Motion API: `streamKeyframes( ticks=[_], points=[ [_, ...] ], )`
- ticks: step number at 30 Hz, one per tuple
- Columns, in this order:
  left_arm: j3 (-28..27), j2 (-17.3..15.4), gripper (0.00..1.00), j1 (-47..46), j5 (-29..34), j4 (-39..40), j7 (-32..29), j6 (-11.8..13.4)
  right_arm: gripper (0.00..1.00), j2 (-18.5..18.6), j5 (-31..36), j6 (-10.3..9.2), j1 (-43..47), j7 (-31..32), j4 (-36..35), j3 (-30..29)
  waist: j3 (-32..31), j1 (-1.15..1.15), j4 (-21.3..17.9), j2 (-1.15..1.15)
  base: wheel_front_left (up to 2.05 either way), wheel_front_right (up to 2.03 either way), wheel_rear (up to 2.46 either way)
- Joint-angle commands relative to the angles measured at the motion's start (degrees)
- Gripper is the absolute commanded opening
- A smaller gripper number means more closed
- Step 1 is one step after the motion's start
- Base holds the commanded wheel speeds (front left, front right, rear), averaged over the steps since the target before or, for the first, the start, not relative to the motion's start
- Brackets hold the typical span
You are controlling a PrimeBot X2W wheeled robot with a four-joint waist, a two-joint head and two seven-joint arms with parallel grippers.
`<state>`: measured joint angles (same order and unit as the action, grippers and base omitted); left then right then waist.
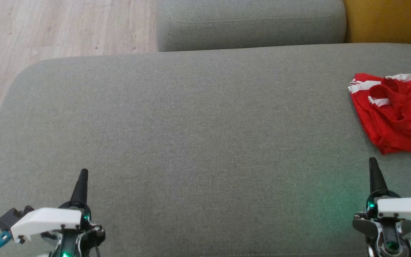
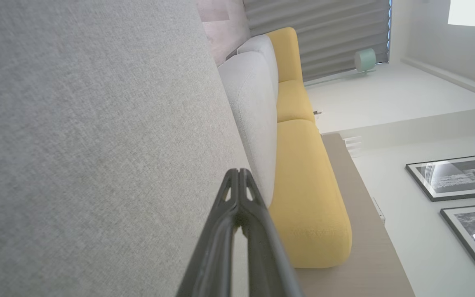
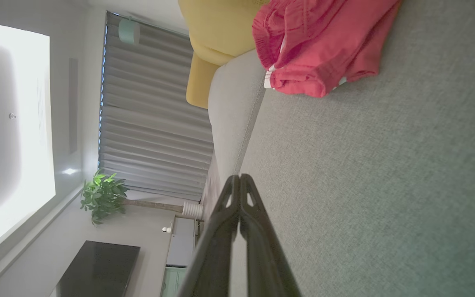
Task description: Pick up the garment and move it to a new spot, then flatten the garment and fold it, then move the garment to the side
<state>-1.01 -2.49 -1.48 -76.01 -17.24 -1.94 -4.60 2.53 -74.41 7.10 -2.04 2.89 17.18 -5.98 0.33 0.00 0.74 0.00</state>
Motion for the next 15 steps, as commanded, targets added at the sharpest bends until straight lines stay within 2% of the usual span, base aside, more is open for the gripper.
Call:
streamKeyframes(
  ticks=[1,15],
  points=[
    [-2.3,-0.4,0.0,-3.3,-1.7,2.1,-0.6,-0.6,0.0,0.3,-2.0,0.31,-3.2,0.6,-2.3,0.7,0.0,0.0,0.0,0.0,0.0,0.0,0.0],
    [-4.2,-0.4,0.0,-4.2,-10.2,2.8,-2.9,-2.0,0.0,0.3,-11.3,0.36,-3.8,2.4,-2.8,0.0,-0.1,0.0,-0.5,0.0,0.0,0.0,0.0]
  ],
)
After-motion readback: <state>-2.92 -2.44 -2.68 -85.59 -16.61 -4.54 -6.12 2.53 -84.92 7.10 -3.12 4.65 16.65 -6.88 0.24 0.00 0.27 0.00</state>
